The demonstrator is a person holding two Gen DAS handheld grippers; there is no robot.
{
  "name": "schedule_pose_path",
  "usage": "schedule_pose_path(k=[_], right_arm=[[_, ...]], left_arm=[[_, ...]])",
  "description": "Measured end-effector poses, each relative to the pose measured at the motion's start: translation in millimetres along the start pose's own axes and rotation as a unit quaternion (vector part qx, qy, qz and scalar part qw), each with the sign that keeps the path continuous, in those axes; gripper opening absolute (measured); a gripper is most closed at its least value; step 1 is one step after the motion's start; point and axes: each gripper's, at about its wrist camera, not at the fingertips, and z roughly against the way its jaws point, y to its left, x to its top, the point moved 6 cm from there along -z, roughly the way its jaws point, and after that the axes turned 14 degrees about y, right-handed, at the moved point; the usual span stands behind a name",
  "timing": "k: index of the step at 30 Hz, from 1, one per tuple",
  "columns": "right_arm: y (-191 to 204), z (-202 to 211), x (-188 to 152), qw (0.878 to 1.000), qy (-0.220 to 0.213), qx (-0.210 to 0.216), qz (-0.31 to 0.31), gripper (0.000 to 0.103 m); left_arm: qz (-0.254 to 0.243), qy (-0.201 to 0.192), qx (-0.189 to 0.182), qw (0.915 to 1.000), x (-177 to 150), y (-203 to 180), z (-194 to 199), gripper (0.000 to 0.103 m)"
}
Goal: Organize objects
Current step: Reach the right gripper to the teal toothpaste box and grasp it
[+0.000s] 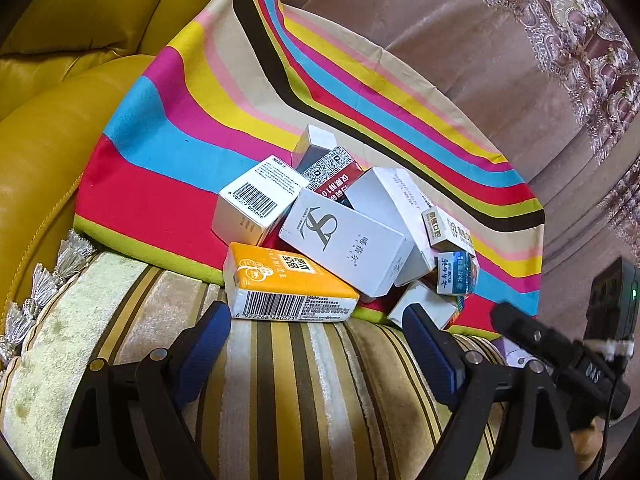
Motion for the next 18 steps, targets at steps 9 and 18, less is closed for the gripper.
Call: schedule_pose_path(k=[9,18], right_arm=[[23,-17,21,0.999,0.005,-0.003,0.037,0.099],[23,-34,23,0.999,0.034,0.01,0.038,0.076]], left_arm=[[-0.014,-0.023,0.015,0.9995,-1,-8,9,0.088],[-0.033,-0.034,0.038,0.9982,1,-18,15,0.088]])
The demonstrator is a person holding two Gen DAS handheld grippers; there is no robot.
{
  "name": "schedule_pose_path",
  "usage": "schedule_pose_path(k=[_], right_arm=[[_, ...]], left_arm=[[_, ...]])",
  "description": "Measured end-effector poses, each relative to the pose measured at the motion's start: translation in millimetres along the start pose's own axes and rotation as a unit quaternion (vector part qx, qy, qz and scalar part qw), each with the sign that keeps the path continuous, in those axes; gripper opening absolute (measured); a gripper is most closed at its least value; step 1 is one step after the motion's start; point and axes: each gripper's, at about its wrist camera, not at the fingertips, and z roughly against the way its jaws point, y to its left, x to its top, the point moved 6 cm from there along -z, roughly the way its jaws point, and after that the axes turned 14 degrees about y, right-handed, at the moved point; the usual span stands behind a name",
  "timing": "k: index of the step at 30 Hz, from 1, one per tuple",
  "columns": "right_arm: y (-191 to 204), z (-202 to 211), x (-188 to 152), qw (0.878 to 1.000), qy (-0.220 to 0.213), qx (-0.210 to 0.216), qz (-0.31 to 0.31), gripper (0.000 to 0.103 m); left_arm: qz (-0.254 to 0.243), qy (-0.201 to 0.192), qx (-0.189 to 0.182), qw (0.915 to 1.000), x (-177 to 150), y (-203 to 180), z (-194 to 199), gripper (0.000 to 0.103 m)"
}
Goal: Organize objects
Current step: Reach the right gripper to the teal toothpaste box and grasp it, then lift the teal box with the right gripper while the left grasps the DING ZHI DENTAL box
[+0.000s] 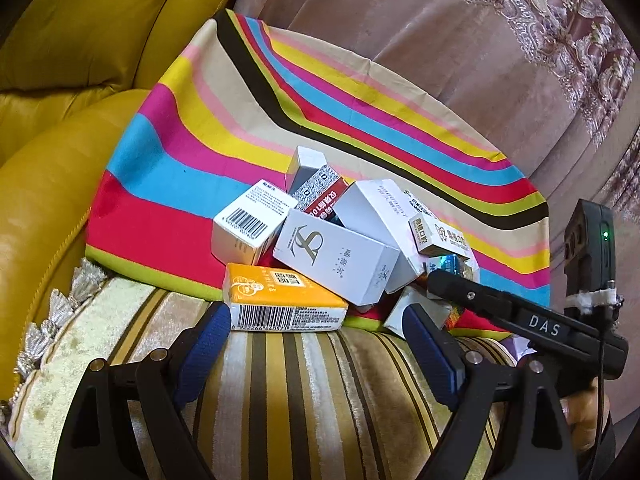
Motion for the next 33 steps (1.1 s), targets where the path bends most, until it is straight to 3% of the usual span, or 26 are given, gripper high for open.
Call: schedule_pose_path(k=[9,21,33], right_arm=[[-3,22,-6,0.999,-0.043,0.008,-0.006,0.076],[-63,73,-28,0.989,-0.109,-0.055,-0.086,0.076],[-119,96,-55,0.976,-0.121,-0.058,-0.171,0.076]], left_arm=[[-0.032,-0.02,0.022,0.999,11,-33,7,0.088],[-0.057,-0.01,0.042,0.9975,27,-105,-20,0.091],[-0.059,0.016,0.145,0.9875,44,-144,-70,0.093]])
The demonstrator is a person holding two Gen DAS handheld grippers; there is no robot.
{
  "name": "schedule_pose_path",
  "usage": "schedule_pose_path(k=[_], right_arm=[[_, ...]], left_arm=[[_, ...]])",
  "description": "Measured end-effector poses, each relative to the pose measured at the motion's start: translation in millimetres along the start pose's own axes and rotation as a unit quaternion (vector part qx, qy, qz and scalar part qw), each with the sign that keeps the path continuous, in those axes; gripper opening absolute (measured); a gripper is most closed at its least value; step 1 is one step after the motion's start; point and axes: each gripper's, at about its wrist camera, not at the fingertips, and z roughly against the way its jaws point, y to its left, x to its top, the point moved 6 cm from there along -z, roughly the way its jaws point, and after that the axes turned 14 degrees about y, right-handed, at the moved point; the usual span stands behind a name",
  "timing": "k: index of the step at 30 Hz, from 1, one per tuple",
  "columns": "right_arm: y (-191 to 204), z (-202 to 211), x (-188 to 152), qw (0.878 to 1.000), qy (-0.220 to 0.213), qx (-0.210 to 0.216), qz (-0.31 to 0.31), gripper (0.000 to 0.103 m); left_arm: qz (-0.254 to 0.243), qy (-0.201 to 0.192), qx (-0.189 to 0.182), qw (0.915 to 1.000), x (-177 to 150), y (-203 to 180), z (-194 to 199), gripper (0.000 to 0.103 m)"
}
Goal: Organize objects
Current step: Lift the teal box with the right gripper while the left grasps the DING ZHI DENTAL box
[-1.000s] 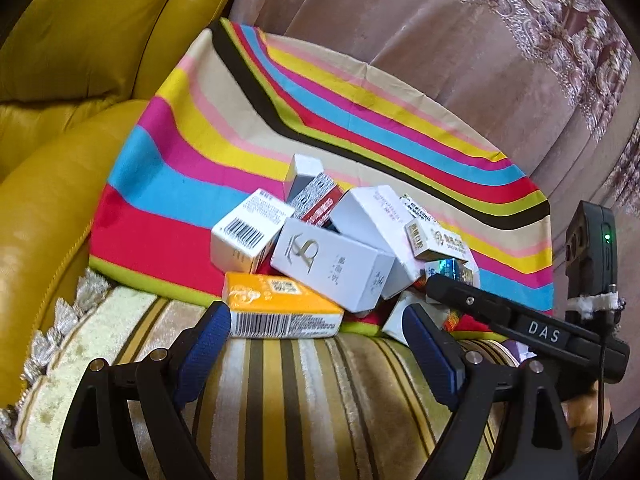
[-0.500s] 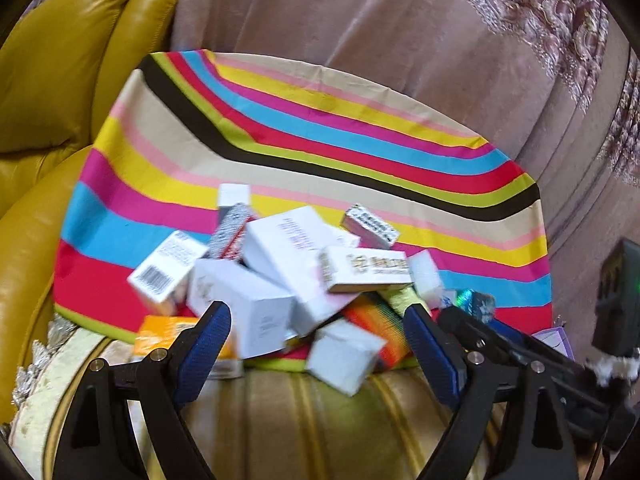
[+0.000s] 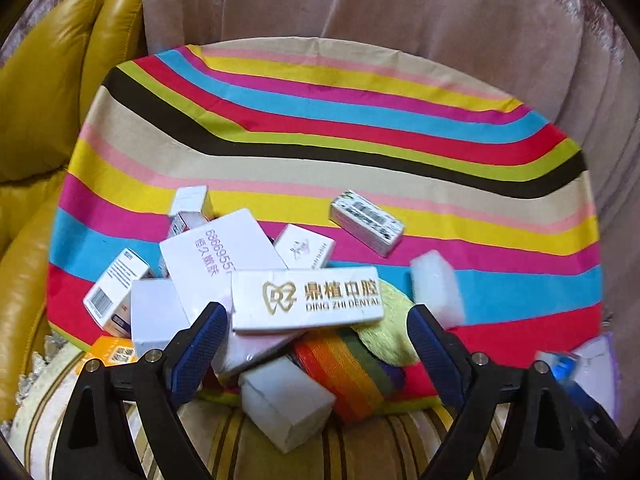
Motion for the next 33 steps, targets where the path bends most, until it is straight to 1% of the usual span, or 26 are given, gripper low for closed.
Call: schedule_pose_path(k=[2,4,7,12,16,18,21,23,24,25,26,30,33], right_arm=[[-8,3,-2,1.0,-0.003,-0.002,-0.013,0.076],[-13,3,-3,1.0,-0.001,-0.009,-0.018,0.076],[-20,7,-3,1.0,-0.004,-0.018,-0.021,0.076],[-30,9,-4,0.999,-0.004,-0.024,-0.038,0.076],[-28,9,-5,0.999,-0.004,-0.025,-0.036,0.076],[-27,8,-5,0.999,-0.003,-0.026,-0.035,0.076],[-28,8,-5,0.999,-0.002,-0.027,-0.036,0.076],[-28,8,-5,0.999,-0.001,-0.028,-0.036,0.076],[-28,8,-6,0.999,-0.001,-0.029,-0.036,0.076],[-28,9,-6,0.999,-0.003,-0.03,-0.036,0.076],[-28,10,-6,0.999,-0.004,-0.031,-0.036,0.076],[-33,12,-8,0.998,-0.003,-0.037,-0.042,0.076],[-37,15,-10,0.998,-0.001,-0.042,-0.046,0.076]], left_arm=[[0.005,-0.001,0.023,0.9997,4,-1,-3,0.093],[0.008,0.0,0.054,0.9985,8,-2,-8,0.093],[0.008,0.003,0.083,0.9965,10,0,-11,0.093],[0.001,-0.002,0.099,0.9951,7,-2,-9,0.093],[0.006,-0.003,0.099,0.9951,9,-1,-10,0.094],[0.013,-0.002,0.106,0.9943,10,2,-11,0.094],[0.008,-0.018,0.115,0.9932,13,1,-6,0.097],[0.006,0.0,0.116,0.9933,13,1,-15,0.097],[0.008,0.006,0.123,0.9923,12,2,-18,0.097],[0.006,0.003,0.132,0.9913,13,2,-18,0.094],[0.001,0.0,0.133,0.9911,13,1,-18,0.086],[-0.022,-0.003,0.143,0.9894,11,-8,-19,0.086],[-0.031,-0.012,0.133,0.9906,8,-14,-12,0.086]])
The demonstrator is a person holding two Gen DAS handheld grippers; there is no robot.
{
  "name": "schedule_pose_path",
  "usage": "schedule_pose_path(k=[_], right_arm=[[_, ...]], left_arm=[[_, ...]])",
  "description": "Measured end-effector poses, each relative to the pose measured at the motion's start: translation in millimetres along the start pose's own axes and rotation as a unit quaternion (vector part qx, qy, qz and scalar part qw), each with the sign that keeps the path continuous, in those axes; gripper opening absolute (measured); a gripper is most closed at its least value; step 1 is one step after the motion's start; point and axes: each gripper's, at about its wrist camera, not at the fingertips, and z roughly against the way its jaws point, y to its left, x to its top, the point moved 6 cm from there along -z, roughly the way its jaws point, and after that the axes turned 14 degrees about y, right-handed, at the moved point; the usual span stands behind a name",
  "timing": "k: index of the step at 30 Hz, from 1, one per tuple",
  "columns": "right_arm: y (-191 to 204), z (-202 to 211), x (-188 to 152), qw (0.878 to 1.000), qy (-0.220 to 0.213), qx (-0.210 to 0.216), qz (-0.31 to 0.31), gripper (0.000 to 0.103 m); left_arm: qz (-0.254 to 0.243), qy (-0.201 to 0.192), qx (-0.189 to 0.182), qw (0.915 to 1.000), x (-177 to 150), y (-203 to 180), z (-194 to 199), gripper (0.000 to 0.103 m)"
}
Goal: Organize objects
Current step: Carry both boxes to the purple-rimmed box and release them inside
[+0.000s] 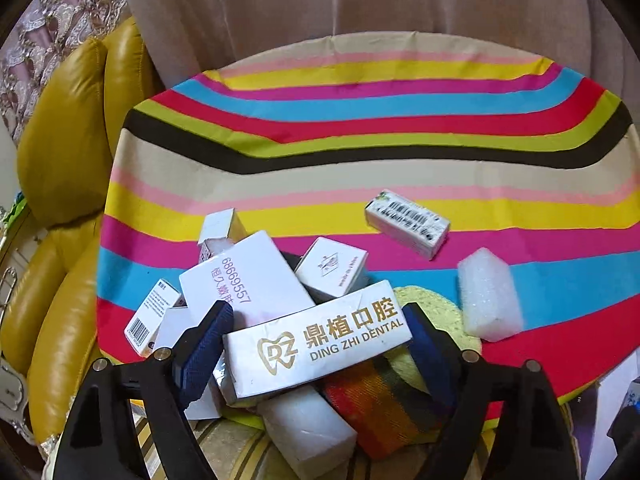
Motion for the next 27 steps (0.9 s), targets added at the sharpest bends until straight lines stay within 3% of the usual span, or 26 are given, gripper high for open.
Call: schedule_pose_path(k=[4,8,14,20,23,25,27], right_arm=[[-12,11,-2,1.0,-0.004,-0.02,-0.005,0.076],[-31,21,-7,0.999,-0.006,-0.052,-0.016,0.076],[-74,34,-19,0.994,-0.002,-0.1,-0.051,0.076],[-119,48,-30,0.985,0.0,-0.152,-0.082,0.076],[-140,53,-33,0.979,0.007,-0.169,-0.109,0.077],[-151,57,-34,0.976,0.01,-0.182,-0.124,0.084],[-154,61,-34,0.973,0.006,-0.194,-0.125,0.087]], left_arm=[[-0.052,-0.03,-0.063,0.9962,-6,-30,26,0.086],[-0.116,-0.035,-0.137,0.9831,-21,-70,45,0.086],[-0.199,-0.022,-0.235,0.9512,-54,-127,71,0.086],[-0.274,-0.022,-0.278,0.9204,-82,-164,89,0.086],[-0.315,-0.022,-0.308,0.8975,-98,-183,104,0.087],[-0.341,-0.01,-0.33,0.8799,-109,-194,110,0.089],[-0.352,0.005,-0.341,0.8715,-115,-199,109,0.09]])
